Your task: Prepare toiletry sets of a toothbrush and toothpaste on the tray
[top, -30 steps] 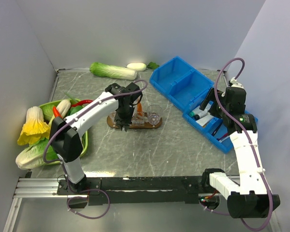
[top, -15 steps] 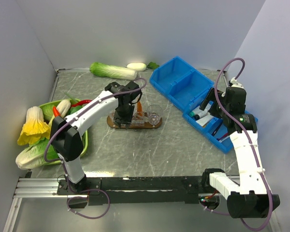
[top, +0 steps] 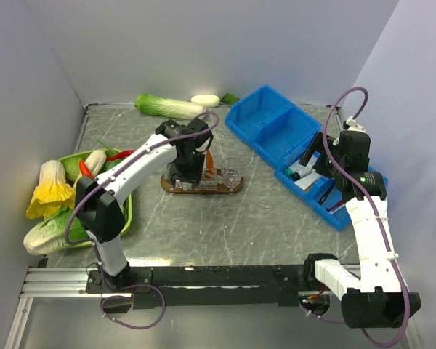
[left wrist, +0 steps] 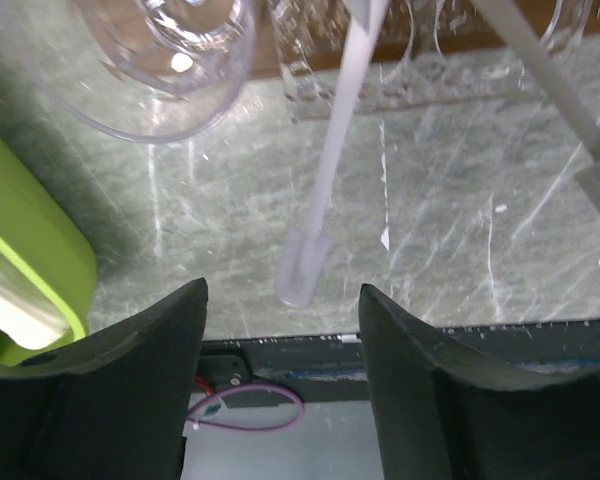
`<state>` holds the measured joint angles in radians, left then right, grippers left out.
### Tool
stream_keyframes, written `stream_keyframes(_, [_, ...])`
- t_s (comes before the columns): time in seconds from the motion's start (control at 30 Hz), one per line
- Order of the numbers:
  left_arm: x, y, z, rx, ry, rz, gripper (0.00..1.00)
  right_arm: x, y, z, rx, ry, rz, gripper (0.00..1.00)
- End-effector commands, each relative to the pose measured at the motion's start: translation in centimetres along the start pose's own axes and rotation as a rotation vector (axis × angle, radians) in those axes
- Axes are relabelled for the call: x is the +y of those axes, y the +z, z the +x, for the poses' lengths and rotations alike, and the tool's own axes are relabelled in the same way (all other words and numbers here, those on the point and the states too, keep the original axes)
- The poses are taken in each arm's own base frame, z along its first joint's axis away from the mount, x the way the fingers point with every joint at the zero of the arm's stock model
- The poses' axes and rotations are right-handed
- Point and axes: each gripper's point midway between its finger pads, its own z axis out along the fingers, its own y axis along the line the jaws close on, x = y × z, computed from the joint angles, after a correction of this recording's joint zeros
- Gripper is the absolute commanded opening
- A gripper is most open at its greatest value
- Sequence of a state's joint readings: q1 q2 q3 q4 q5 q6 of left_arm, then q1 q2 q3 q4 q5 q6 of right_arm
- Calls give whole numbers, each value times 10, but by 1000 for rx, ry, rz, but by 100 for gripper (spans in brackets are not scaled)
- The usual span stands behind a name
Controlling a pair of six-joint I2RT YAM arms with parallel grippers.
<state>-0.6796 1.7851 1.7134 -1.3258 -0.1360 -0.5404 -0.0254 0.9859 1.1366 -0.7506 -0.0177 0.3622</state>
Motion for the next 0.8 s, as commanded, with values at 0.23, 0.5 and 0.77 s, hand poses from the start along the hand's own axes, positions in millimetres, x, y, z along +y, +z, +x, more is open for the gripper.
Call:
stream_keyframes(0.23, [31,-64,-33,-286,-50,-64,86,1,-4,-11,-44,-10,-10,100])
stream_keyframes(0.5, [38,-127,-66,-596,-192,32,98,1,-28,-22,-91,-74,-14,100])
stream_keyframes(0.77, [57,-157,-76,-889,-444,140,99,9,-61,-37,-184,-161,-69,100])
